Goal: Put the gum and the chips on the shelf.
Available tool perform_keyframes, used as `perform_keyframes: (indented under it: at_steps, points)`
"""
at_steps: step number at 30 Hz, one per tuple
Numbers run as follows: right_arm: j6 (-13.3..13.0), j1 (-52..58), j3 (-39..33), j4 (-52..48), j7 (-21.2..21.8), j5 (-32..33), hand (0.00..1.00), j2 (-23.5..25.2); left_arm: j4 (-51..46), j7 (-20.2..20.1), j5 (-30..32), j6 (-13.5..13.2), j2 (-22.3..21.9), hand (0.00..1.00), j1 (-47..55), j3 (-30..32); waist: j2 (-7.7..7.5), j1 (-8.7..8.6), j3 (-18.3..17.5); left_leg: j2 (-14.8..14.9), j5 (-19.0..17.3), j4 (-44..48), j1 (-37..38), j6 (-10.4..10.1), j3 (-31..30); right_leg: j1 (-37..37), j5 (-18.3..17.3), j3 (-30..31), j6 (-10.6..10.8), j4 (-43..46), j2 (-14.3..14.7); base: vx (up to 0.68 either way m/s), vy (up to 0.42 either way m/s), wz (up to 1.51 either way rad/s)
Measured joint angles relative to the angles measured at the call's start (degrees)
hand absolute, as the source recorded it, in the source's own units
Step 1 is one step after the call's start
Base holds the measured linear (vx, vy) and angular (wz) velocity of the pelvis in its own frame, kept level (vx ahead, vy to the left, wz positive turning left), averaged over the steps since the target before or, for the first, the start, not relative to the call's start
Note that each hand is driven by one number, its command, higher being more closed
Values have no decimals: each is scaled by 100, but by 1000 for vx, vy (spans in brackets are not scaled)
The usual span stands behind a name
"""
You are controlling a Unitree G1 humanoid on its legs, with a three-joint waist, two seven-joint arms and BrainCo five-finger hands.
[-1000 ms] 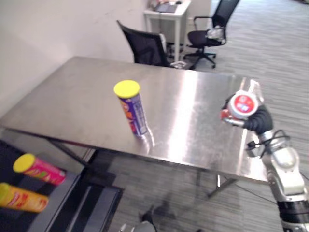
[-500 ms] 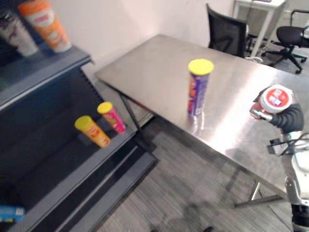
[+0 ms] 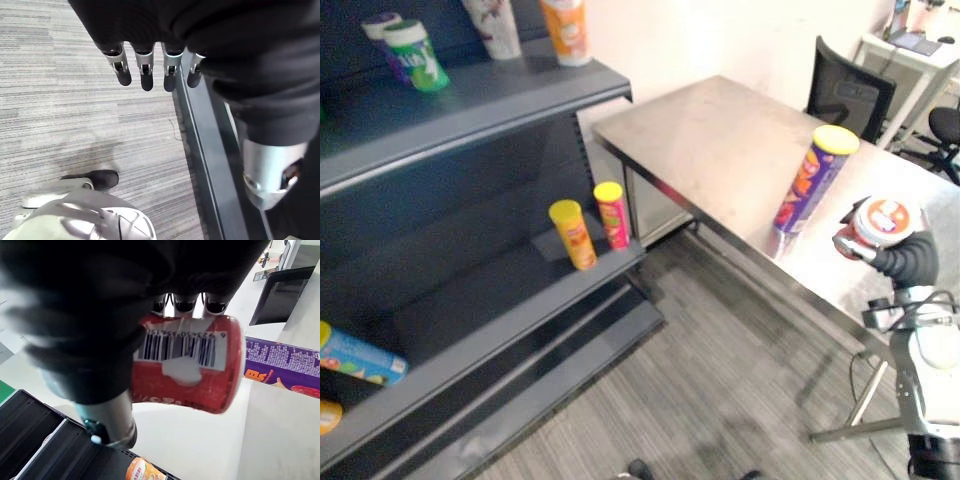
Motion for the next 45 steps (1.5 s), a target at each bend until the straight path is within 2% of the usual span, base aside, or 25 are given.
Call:
perform_keyframes:
  at_steps: [6,8,11,13,14,16,17,18,20,21,24,27,28,29,33,37,43,44,45]
  points:
    - [0,-133,65,7,216,0,100,-1,-22,2,-6,-72,-96,0,-6,66,94,37,44,207,-25,216,-127,-105,-146,40,-1,-15,-1,44,129,79,-51,10]
    - [0,-299,259,18,323,3,100,-1,-28,2,-6,-89,-233,0,-2,65,140,101,98,219,-71,331,-128,-98,-280,67,-4,-33,0,297,-16,88,35,30]
    - [1,-421,739,20,640,1,100,37,-76,29,-19,-95,-262,0,15,70,118,261,172,188,-301,812,-220,42,-469,119,-10,-67,-5,831,-335,94,91,40]
    - [16,-454,1056,20,836,1,100,98,-137,86,-21,-108,-250,0,17,75,80,293,186,102,-449,1099,-319,174,-644,144,-7,-106,-6,1151,-591,111,141,63]
    - [56,-485,1226,20,941,4,100,191,-187,136,-19,-131,-226,0,29,81,-1,295,235,34,-528,1212,-354,261,-786,208,17,-88,-25,1271,-702,91,112,65]
    - [134,-471,1389,21,1062,4,100,327,-275,155,-4,-132,-223,0,62,71,-41,330,258,-38,-606,1242,-369,371,-1113,129,297,465,-349,1518,-724,84,115,76]
    - [144,-420,1427,19,1070,5,100,361,-366,176,6,-128,-215,0,69,25,-2,297,274,-56,-651,1217,-377,445,-1426,-129,480,1286,-369,1876,-647,63,110,118]
    - [144,-318,1425,6,1047,9,100,447,-448,245,13,-129,-183,0,35,-44,13,254,284,-73,-652,1198,-414,466,-1773,-262,-77,2113,-9,1942,-273,64,97,126]
    - [174,-151,1447,-32,1017,10,100,512,-471,329,12,-106,-54,0,-50,-126,-48,227,264,-198,-634,1129,-410,447,-2191,-463,-659,3008,141,1856,296,97,66,131]
    - [174,-36,1491,-122,1001,12,100,512,-472,347,10,-56,-11,0,-75,-175,-109,222,226,-346,-617,1066,-387,453,-2362,-601,-787,3318,205,1710,494,125,61,119]
    - [172,84,1725,-146,982,43,100,515,-467,453,3,-4,2,0,-71,-251,-159,225,176,-634,-591,1086,-266,490,-2674,-874,-794,3771,209,1272,764,174,32,88]
    - [172,199,1782,-104,970,72,100,521,-466,532,3,-5,27,0,-64,-268,-139,218,154,-679,-609,1107,-218,460,-2827,-897,-755,3766,186,791,917,168,-57,70]
    - [168,188,1804,-90,974,95,100,610,-459,633,-5,43,25,0,-32,-261,-176,235,135,-673,-687,1209,-216,327,-2825,-858,-567,3743,144,420,992,147,-98,32]
    - [166,189,1804,-84,973,117,100,638,-454,647,-7,62,22,0,-29,-257,-165,233,131,-656,-703,1226,-212,300,-2824,-811,-573,3730,142,399,1003,170,-132,20]
    - [163,197,1848,-64,910,244,100,749,-459,671,9,62,-83,0,8,-213,-99,217,87,-373,-824,1285,-210,83,-2828,-508,-573,3597,131,-94,1317,116,-142,-4]
    - [162,256,1848,-36,836,247,100,714,-463,687,10,0,-110,0,6,-226,-50,86,50,-283,-754,1169,-212,-60,-2961,-479,-624,3486,49,-172,1417,52,-115,10]
    - [106,578,1860,41,938,250,100,715,-477,746,-5,-113,-92,0,-21,-358,-3,24,22,-188,-716,1225,-424,-127,-3066,-519,-727,3285,-94,-187,1495,-38,-72,18]
    - [105,646,1865,55,953,248,100,714,-473,739,-6,-115,-84,0,-24,-389,24,-19,7,-137,-754,1291,-525,-179,-2998,-516,-746,3176,-124,-186,1494,-81,-52,43]
    - [103,695,1871,88,947,247,100,715,-469,730,-2,-114,-85,0,-40,-404,44,-32,2,-18,-824,1337,-583,-284,-2670,-505,-772,3079,-164,-162,1493,-98,-61,41]
